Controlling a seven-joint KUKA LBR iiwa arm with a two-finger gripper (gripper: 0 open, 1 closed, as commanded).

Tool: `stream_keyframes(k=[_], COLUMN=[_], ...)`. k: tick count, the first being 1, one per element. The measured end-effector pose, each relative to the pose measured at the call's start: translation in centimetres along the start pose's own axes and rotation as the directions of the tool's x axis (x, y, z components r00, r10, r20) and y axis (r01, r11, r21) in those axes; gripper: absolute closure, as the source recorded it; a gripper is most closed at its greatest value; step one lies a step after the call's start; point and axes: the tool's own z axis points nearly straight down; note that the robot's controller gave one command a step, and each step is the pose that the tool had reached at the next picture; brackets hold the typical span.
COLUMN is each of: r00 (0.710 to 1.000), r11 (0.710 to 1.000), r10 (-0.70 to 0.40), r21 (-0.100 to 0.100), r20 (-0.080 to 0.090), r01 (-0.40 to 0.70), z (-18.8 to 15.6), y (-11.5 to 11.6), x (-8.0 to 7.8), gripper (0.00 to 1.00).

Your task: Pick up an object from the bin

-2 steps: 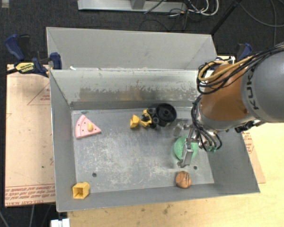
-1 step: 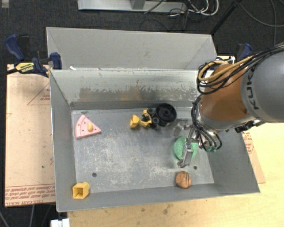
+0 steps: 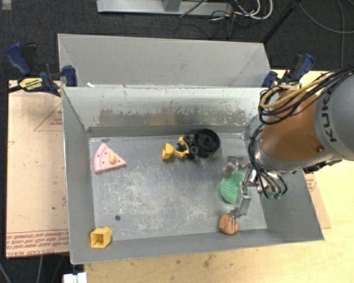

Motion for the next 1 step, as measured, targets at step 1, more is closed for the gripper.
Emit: stream_keyframes(k=[1], r00=[0.986], r11=[0.986], r10=[0.169], r21=[0.001], r20=[0.001], r01=[-0.169], z=[3.37], y=[-2.11], x=[-2.8], gripper=[1.0])
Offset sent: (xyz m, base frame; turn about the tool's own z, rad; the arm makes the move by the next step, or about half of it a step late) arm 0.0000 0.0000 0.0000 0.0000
